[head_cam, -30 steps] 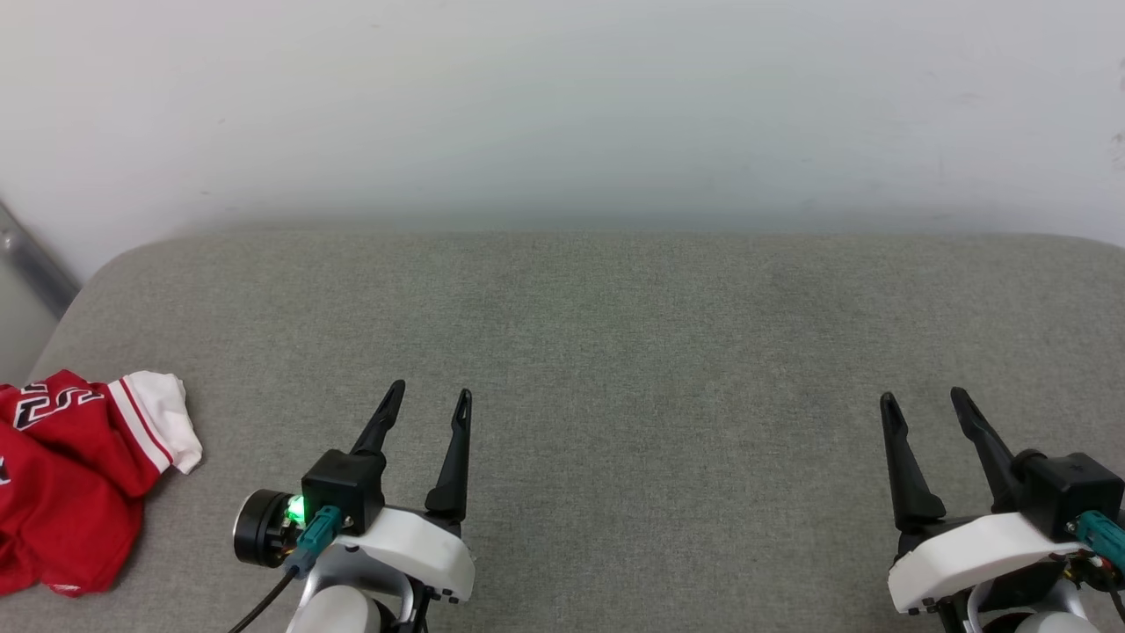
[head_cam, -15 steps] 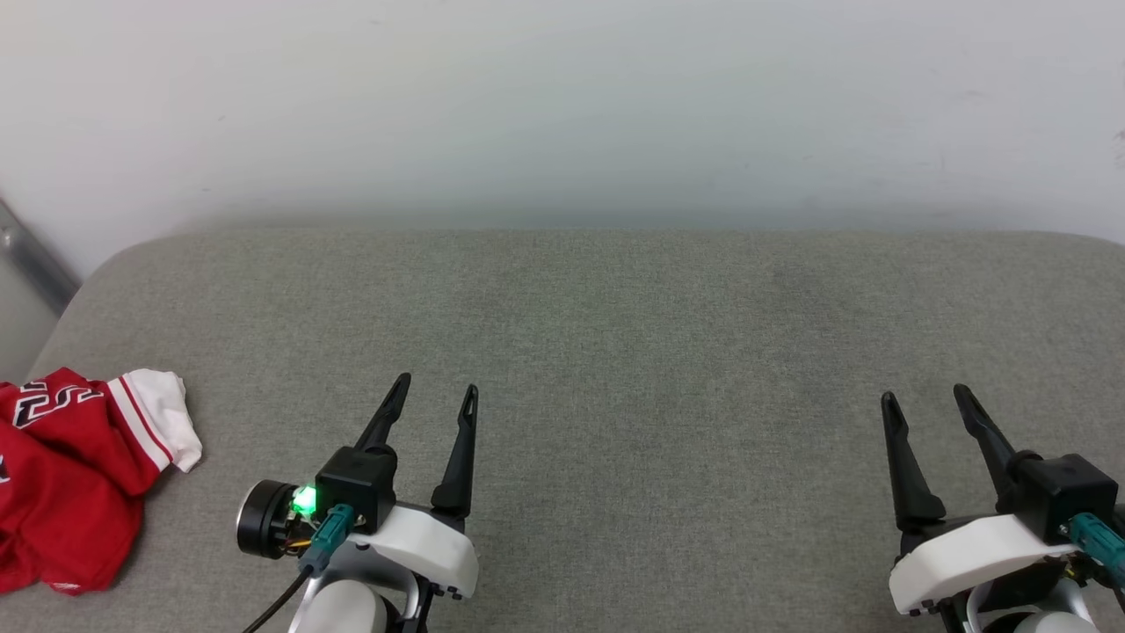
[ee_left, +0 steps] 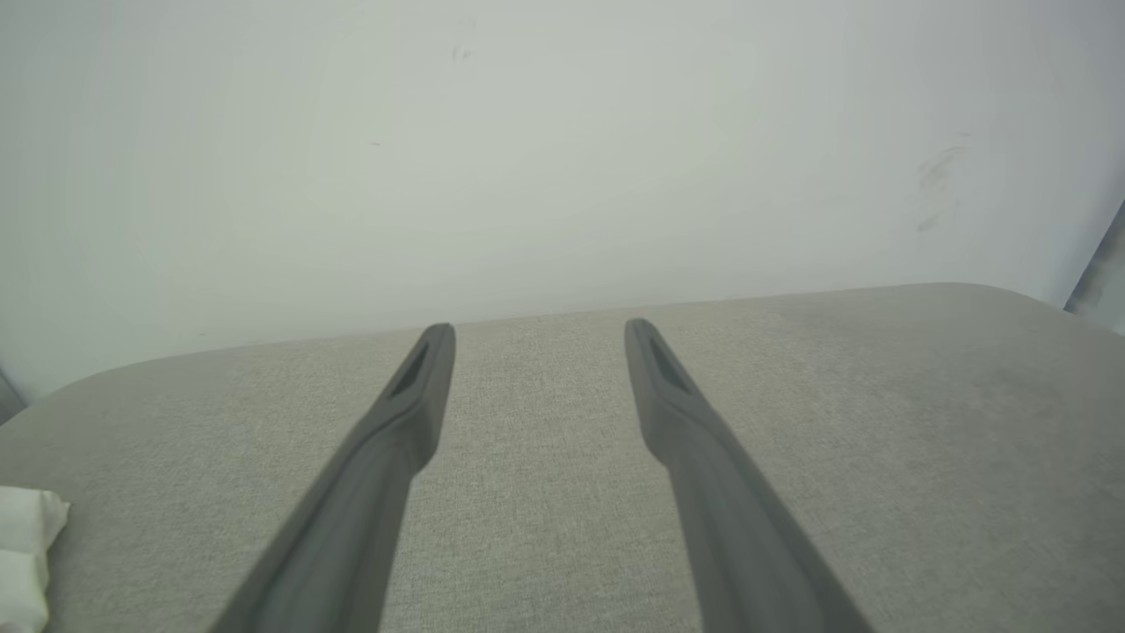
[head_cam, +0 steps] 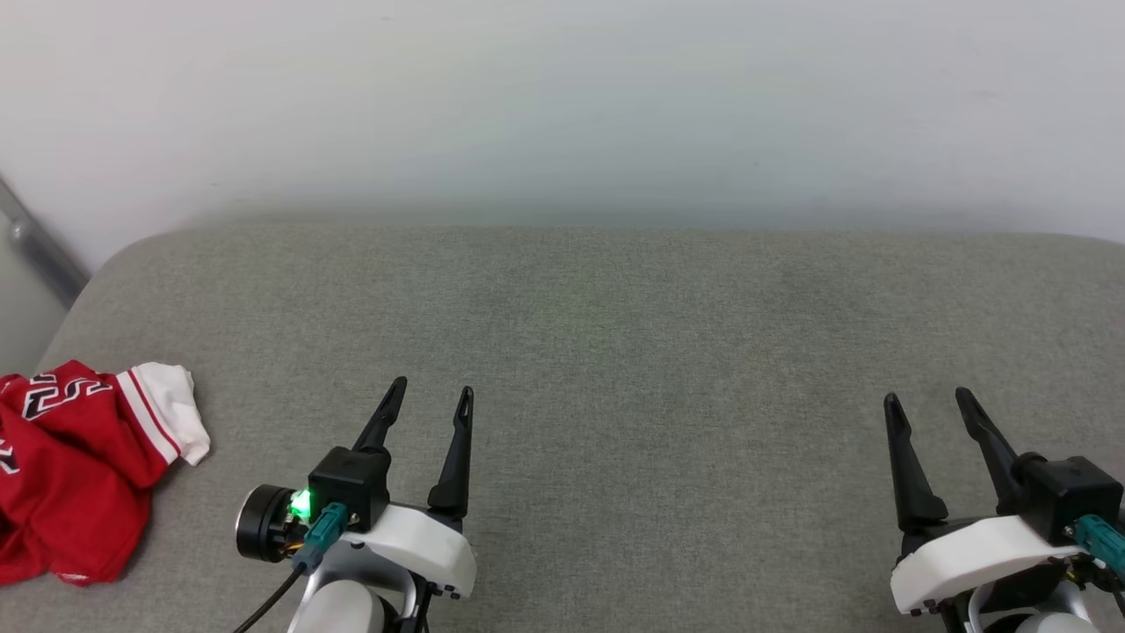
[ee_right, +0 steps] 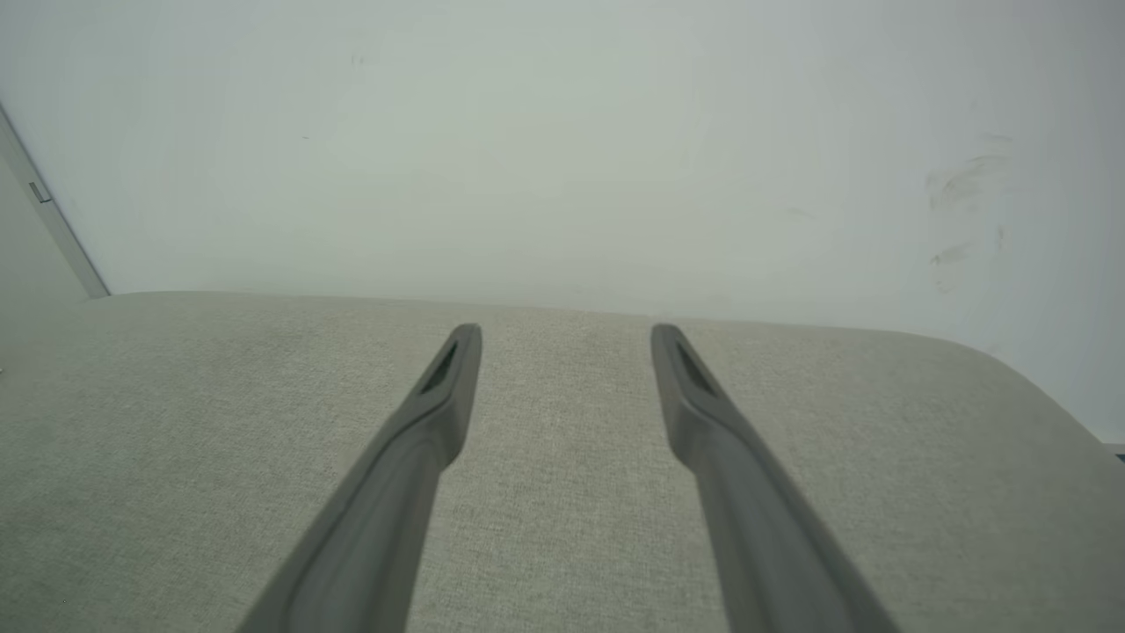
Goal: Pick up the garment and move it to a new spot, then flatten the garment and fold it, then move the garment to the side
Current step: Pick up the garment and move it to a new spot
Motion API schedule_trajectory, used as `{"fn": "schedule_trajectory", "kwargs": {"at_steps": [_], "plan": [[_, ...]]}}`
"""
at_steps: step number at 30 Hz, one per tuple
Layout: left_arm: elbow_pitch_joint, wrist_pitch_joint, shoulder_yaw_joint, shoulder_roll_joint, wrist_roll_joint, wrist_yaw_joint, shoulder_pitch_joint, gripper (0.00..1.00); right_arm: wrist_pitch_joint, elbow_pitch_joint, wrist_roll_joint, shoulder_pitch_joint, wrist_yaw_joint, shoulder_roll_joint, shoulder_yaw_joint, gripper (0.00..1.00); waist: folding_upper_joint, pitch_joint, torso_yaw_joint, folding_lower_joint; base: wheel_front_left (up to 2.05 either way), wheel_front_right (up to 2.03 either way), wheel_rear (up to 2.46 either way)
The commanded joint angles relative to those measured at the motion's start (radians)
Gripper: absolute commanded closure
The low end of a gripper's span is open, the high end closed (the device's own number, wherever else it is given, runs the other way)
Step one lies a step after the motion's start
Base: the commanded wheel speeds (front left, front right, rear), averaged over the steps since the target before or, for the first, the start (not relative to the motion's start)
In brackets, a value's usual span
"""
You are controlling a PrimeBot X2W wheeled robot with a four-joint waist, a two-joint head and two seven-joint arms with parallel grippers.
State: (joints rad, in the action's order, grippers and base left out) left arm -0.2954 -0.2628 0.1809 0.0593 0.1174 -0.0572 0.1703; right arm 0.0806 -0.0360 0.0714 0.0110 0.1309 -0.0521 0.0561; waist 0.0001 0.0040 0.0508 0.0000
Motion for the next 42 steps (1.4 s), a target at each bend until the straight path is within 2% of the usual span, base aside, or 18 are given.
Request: {"fn": "schedule_trajectory", "kwargs": {"at_steps": [1,7,14,15,16,20,29,33,38,42], "plan": [[-0.002,-0.003,-0.005,-0.001,0.003,0.005,0.011,0.00,0.006,0.002,0.006,0.002,0.000,0.003,0.001,0.00,-0.0001,0.000,0.009,0.0000,0.00,0.00,0.00],[-0.006,-0.003,-0.026,-0.004,0.029,0.021,0.021,0.00,-0.003,0.027,-0.005,0.000,0.000,0.003,-0.004,0.00,-0.0001,0.012,0.075,0.0000,0.00,0.00,0.00],[-0.012,-0.003,-0.058,-0.003,0.035,0.035,0.033,0.00,-0.016,0.057,-0.005,0.019,0.000,0.003,-0.041,0.00,-0.0001,0.032,0.213,0.0000,0.00,0.00,0.00],[-0.012,-0.003,-0.058,-0.003,0.035,0.035,0.033,0.00,-0.016,0.057,-0.005,0.019,0.000,0.003,-0.041,0.00,-0.0001,0.032,0.213,0.0000,0.00,0.00,0.00],[-0.015,-0.003,-0.073,-0.002,0.043,0.037,0.032,0.00,-0.018,0.060,-0.007,0.025,0.000,0.003,-0.052,0.00,-0.0001,0.036,0.256,0.0000,0.00,0.00,0.00],[-0.015,-0.003,-0.094,0.002,0.047,0.035,0.029,0.00,-0.021,0.057,-0.010,0.041,0.000,0.003,-0.070,0.00,-0.0001,0.046,0.337,0.0000,0.00,0.00,0.00],[0.002,-0.003,-0.140,-0.002,0.063,0.046,0.012,0.00,-0.025,0.054,-0.025,0.074,0.000,0.002,-0.109,0.00,-0.0001,0.063,0.455,0.0000,0.00,0.00,0.00],[0.013,-0.003,-0.154,-0.005,0.070,0.052,0.011,0.00,-0.032,0.046,-0.028,0.091,0.000,0.002,-0.129,0.00,-0.0001,0.073,0.483,0.0000,0.00,0.00,0.00],[0.028,-0.003,-0.172,-0.007,0.070,0.066,0.006,0.00,-0.034,0.035,-0.035,0.118,0.000,0.001,-0.149,0.00,-0.0001,0.086,0.488,0.0000,0.00,0.00,0.00],[0.019,-0.003,-0.177,-0.007,0.075,0.060,0.027,0.00,-0.032,0.025,-0.035,0.127,0.000,-0.001,-0.154,0.00,-0.0001,0.091,0.488,0.0000,0.00,0.00,0.00]]}}
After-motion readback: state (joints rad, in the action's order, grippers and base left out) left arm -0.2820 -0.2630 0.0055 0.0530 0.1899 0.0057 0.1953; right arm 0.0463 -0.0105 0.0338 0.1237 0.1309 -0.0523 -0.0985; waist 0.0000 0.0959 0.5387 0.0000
